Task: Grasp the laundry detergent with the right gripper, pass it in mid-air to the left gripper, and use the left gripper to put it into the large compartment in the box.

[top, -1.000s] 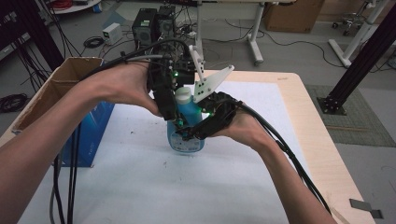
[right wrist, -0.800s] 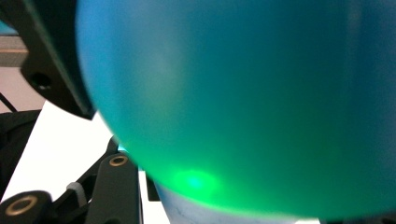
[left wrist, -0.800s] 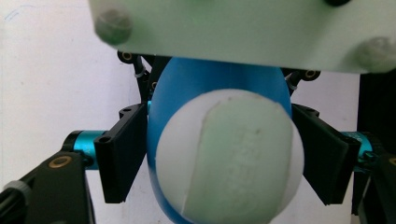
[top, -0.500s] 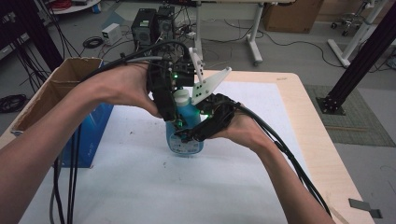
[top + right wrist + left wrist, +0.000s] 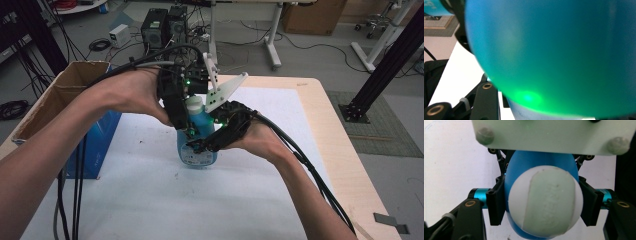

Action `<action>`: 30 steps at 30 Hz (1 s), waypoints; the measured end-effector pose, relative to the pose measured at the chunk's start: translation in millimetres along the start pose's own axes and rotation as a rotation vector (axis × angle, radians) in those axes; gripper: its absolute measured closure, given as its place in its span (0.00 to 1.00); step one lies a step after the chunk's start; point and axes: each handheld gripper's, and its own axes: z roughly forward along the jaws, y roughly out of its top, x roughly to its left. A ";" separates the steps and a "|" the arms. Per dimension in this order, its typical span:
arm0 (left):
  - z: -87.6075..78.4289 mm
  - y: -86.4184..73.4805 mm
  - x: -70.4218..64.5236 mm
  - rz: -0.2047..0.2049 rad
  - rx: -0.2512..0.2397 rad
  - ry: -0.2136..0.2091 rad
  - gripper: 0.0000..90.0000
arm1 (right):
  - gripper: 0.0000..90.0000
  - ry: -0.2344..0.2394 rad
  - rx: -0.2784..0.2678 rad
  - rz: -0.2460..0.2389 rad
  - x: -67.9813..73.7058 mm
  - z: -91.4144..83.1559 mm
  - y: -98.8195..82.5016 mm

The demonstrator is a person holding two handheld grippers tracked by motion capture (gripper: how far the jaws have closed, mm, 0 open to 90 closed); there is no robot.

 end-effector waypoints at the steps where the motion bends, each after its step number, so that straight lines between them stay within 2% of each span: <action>1: -0.2 -0.1 0.1 0.001 -0.002 -0.002 0.41 | 0.51 0.001 0.000 0.000 0.1 0.0 0.0; 8: -1.3 1.3 -0.9 0.005 -0.006 0.007 0.42 | 0.50 0.008 -0.024 0.004 0.0 -0.1 -1.8; 13: -1.5 3.3 -0.4 0.007 0.008 0.004 0.42 | 0.49 0.009 -0.033 0.018 0.2 -0.7 -2.1; 17: -3.1 4.2 -0.5 0.007 0.007 0.009 0.42 | 0.44 0.013 -0.035 0.031 -0.2 -1.9 -1.9; 20: -5.4 3.1 -1.0 0.004 0.004 0.015 0.42 | 0.39 0.015 -0.016 0.036 0.0 -2.3 -2.8; 30: -10.7 -2.3 -1.5 -0.008 0.026 0.028 0.42 | 0.31 -0.020 -0.016 0.035 2.9 -11.7 -2.1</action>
